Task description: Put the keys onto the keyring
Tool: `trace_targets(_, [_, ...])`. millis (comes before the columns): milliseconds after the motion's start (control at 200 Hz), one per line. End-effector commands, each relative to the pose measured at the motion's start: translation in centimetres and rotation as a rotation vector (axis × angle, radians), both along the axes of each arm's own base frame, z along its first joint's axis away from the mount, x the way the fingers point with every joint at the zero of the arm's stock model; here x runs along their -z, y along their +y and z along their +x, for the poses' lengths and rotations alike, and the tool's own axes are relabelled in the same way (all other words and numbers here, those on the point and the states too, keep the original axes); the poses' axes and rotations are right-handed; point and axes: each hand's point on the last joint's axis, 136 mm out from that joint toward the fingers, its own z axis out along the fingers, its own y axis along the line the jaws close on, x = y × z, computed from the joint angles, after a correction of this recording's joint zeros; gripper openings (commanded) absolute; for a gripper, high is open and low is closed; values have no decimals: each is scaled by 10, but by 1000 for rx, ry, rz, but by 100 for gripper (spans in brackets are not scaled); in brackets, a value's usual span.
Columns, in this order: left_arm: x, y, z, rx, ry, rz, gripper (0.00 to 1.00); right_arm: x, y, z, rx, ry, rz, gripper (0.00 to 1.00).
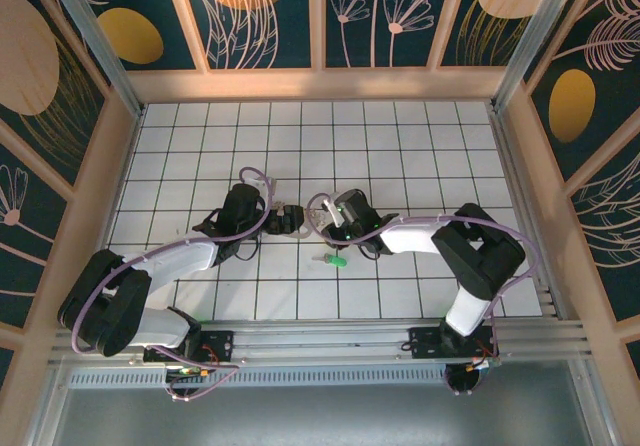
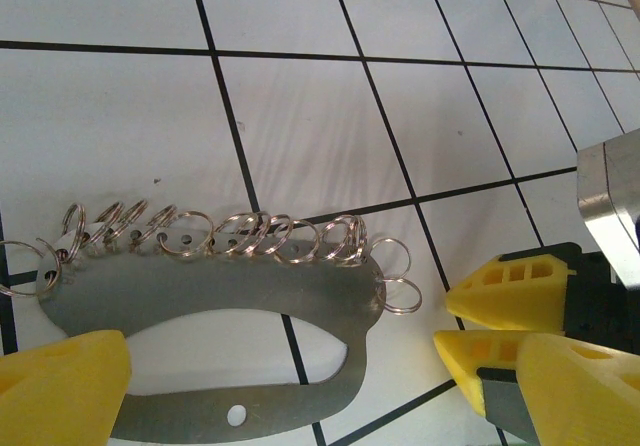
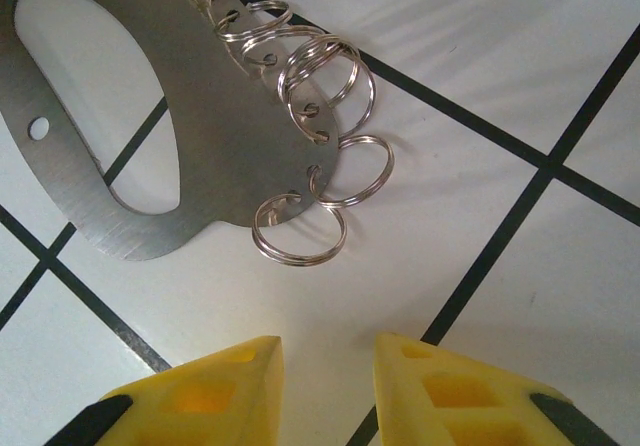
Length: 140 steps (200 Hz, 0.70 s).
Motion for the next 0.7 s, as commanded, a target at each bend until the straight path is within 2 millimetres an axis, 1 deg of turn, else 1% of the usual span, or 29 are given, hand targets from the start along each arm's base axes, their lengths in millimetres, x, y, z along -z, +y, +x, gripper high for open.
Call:
trace_targets(0, [-17, -8, 5, 5, -37, -44, 99, -2, 8, 9, -18, -41, -8, 30])
trace_targets(445, [-15, -8, 5, 9, -36, -42, 99, -5, 23, 18, -47, -42, 14, 30])
trace_targets(571, [-14, -9, 6, 10, -35, -40, 99, -2, 25, 17, -59, -31, 9, 27])
trace_targets(696, [-14, -9, 6, 12, -34, -41, 99, -1, 27, 16, -69, -25, 13, 22])
